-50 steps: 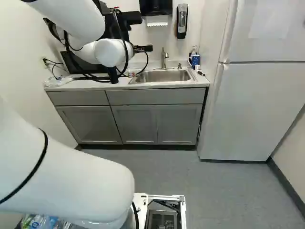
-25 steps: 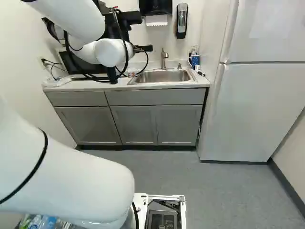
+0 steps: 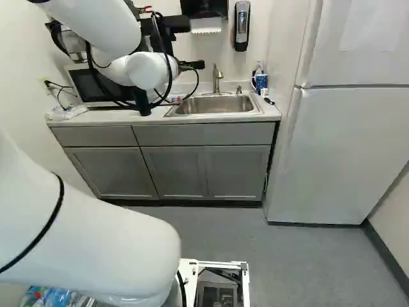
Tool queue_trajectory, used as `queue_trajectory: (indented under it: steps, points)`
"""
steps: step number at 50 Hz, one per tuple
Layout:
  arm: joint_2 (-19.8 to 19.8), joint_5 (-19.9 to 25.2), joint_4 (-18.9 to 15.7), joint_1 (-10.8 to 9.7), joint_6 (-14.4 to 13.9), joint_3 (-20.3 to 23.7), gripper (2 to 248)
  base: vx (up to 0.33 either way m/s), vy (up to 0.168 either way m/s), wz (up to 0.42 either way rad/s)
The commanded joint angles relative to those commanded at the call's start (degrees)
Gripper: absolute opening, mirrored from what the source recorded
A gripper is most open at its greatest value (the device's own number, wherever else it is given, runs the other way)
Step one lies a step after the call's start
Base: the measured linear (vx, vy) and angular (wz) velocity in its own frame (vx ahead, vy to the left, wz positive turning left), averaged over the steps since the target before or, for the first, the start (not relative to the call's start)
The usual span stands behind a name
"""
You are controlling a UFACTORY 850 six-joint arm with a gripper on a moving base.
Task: Rinse the cup and place it in the tray
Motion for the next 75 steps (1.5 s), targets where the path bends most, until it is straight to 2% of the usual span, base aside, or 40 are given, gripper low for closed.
queue_trajectory:
  steps: [45, 75]
  points:
    - [0.00, 0.00, 0.00, 0.00, 0.00, 0.00, 247, 0.134, -0.121, 0.006]
    - [0.00, 0.00, 0.00, 0.00, 0.00, 0.00, 247, 0.132, -0.100, 0.140]
